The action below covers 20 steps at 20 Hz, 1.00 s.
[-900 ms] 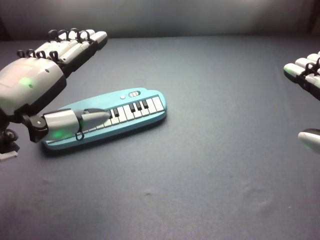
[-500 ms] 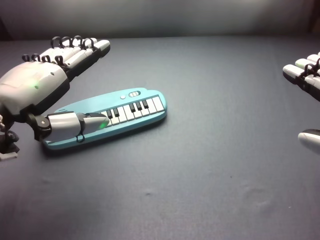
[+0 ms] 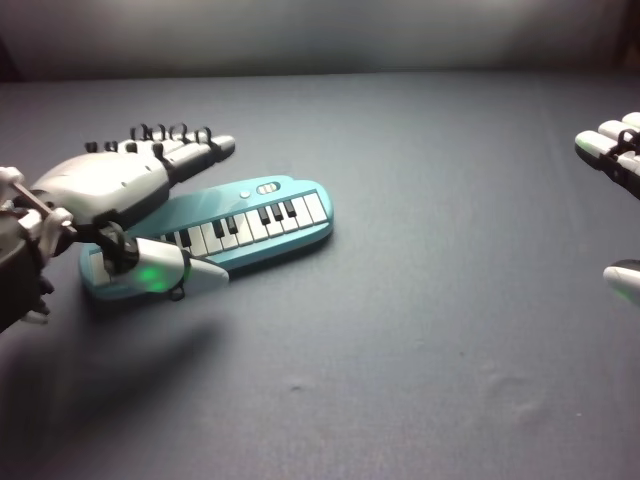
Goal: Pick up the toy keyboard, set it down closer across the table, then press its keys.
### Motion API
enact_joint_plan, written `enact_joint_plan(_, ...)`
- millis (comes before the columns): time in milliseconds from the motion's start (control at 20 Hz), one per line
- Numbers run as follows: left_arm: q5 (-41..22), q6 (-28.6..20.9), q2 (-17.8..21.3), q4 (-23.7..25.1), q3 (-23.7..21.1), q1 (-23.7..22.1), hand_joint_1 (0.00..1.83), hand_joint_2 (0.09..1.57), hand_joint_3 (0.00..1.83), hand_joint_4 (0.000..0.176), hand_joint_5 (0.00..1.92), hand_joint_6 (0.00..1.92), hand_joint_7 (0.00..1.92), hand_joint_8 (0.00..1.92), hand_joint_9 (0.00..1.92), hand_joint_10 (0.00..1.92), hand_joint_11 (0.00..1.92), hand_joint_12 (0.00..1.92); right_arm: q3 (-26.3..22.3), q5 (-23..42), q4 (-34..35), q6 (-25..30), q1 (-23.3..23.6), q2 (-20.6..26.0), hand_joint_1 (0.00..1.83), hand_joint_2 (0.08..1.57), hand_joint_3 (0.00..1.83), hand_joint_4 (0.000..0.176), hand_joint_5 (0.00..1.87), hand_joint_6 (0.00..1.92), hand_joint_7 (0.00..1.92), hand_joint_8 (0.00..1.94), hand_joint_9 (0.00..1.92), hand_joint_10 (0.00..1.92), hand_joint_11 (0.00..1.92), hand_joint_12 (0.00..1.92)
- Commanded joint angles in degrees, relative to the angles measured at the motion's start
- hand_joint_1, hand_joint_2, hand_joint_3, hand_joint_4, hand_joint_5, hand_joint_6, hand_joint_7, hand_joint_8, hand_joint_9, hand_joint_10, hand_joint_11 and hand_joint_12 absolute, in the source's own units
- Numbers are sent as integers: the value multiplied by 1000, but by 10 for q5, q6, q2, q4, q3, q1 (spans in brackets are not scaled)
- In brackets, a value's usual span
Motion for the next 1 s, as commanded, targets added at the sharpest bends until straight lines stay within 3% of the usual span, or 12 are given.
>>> enact_joint_plan(0, -34, 6, -6, -9, 9, -11, 731, 949, 0, 107, 0, 0, 0, 0, 0, 0, 0, 0, 1, 73, -6, 1, 2, 2, 367, 1342, 0, 5, 0, 0, 0, 0, 0, 0, 0, 0)
enact_joint_plan(200, 11, 23, -28, -27, 37, -20, 765, 904, 0, 141, 0, 0, 0, 0, 0, 0, 0, 0, 1, 73, -6, 2, 1, 2, 339, 1336, 0, 12, 0, 0, 0, 0, 0, 0, 0, 0)
enact_joint_plan(400, 35, 23, -41, -36, 54, -21, 902, 955, 7, 110, 0, 0, 0, 0, 0, 0, 0, 0, 1, 73, -6, 3, 1, 2, 353, 1323, 0, 23, 0, 0, 0, 0, 0, 0, 0, 0)
enact_joint_plan(500, 39, 6, -44, -33, 60, -21, 1085, 1060, 0, 86, 0, 0, 0, 0, 69, 20, 0, 950, 0, 73, -6, 3, 1, 2, 339, 1323, 0, 18, 0, 0, 0, 0, 0, 0, 0, 0)
enact_joint_plan(550, 38, 5, -44, -33, 60, -21, 1152, 1079, 0, 74, 10, 2, 38, 7, 139, 43, 0, 1243, 0, 74, -6, 4, 1, 2, 324, 1327, 0, 14, 0, 0, 0, 0, 0, 0, 0, 0)
enact_joint_plan(600, 38, 4, -44, -32, 60, -21, 1219, 1095, 0, 55, 198, 27, 244, 31, 270, 150, 0, 1459, 0, 74, -6, 4, 0, 2, 324, 1328, 0, 19, 0, 0, 0, 0, 0, 0, 0, 0)
enact_joint_plan(650, 37, 4, -44, -31, 60, -21, 1330, 1100, 1, 7, 379, 78, 410, 221, 278, 885, 120, 1690, 1, 74, -6, 4, 0, 2, 327, 1332, 2, 12, 0, 0, 0, 0, 0, 0, 0, 0)
enact_joint_plan(700, 35, 2, -44, -31, 60, -21, 1401, 1114, 4, 0, 343, 556, 309, 863, 358, 1364, 299, 1778, 0, 74, -6, 4, 0, 2, 333, 1333, 2, 7, 0, 0, 0, 0, 0, 0, 0, 0)
enact_joint_plan(750, 31, 1, -43, -30, 58, -21, 1416, 1119, 2, 0, 246, 868, 219, 1159, 358, 1517, 342, 1807, 0, 74, -6, 4, 0, 2, 335, 1333, 2, 7, 0, 0, 0, 0, 0, 0, 0, 0)
enact_joint_plan(800, 29, 1, -42, -30, 58, -21, 1566, 1174, 5, 0, 213, 1182, 204, 1283, 587, 1552, 437, 1846, 0, 74, -6, 4, 0, 2, 328, 1336, 2, 6, 0, 0, 0, 0, 0, 0, 0, 0)
enact_joint_plan(850, 28, 1, -42, -28, 57, -21, 1596, 1190, 3, 0, 204, 1260, 190, 1340, 625, 1568, 422, 1852, 0, 74, -6, 5, 0, 2, 326, 1337, 3, 11, 0, 0, 0, 0, 0, 0, 0, 0)
enact_joint_plan(950, 20, -4, -39, -26, 55, -21, 1438, 1145, 0, 0, 225, 1247, 198, 1305, 361, 1572, 390, 1839, 0, 74, -6, 5, 0, 2, 313, 1341, 4, 8, 0, 0, 0, 0, 0, 0, 0, 0)
